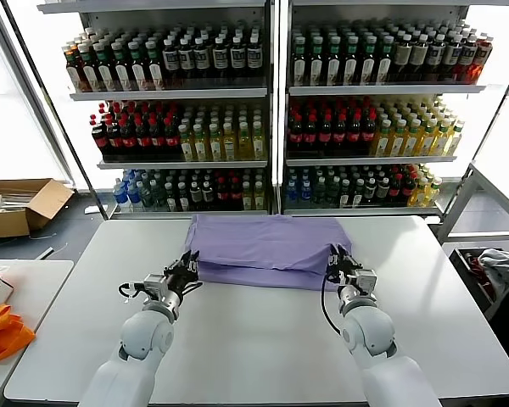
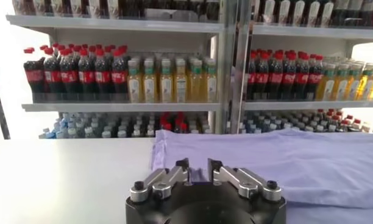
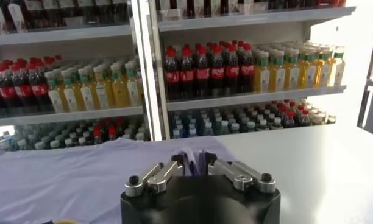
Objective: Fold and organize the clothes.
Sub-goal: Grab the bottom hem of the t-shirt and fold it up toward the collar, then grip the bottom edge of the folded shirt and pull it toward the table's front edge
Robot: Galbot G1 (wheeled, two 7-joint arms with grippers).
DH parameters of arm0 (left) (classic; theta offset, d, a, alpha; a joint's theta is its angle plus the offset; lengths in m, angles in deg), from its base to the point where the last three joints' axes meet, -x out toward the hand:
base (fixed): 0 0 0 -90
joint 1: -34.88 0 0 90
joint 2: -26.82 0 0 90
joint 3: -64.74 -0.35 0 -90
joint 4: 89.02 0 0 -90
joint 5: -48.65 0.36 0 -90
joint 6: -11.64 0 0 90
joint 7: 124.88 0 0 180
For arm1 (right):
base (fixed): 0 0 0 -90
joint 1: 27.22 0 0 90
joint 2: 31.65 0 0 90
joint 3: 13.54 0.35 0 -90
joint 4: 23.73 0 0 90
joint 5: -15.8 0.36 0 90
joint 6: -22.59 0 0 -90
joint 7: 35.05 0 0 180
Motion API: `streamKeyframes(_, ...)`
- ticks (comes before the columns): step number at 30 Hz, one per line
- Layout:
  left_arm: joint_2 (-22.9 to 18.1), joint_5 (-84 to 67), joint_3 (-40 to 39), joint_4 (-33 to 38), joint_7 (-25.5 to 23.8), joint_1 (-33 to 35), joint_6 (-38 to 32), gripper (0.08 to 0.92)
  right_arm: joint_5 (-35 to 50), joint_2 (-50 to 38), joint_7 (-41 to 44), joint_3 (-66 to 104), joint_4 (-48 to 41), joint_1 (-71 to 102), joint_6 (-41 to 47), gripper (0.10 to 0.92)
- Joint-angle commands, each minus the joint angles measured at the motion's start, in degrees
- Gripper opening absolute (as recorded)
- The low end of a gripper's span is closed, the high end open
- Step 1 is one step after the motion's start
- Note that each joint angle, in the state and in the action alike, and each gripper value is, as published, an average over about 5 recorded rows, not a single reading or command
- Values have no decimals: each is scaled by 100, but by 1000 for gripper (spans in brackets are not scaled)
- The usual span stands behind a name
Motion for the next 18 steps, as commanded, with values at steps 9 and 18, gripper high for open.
streamKeyframes(9,157,311,134,794,113,624,466,574,333,-22,-585,200,796,754,209,728)
streamKeyframes(18,165,345,259,760,256,678,488,804,-123,-237,-712,277,1654,1535,773,822)
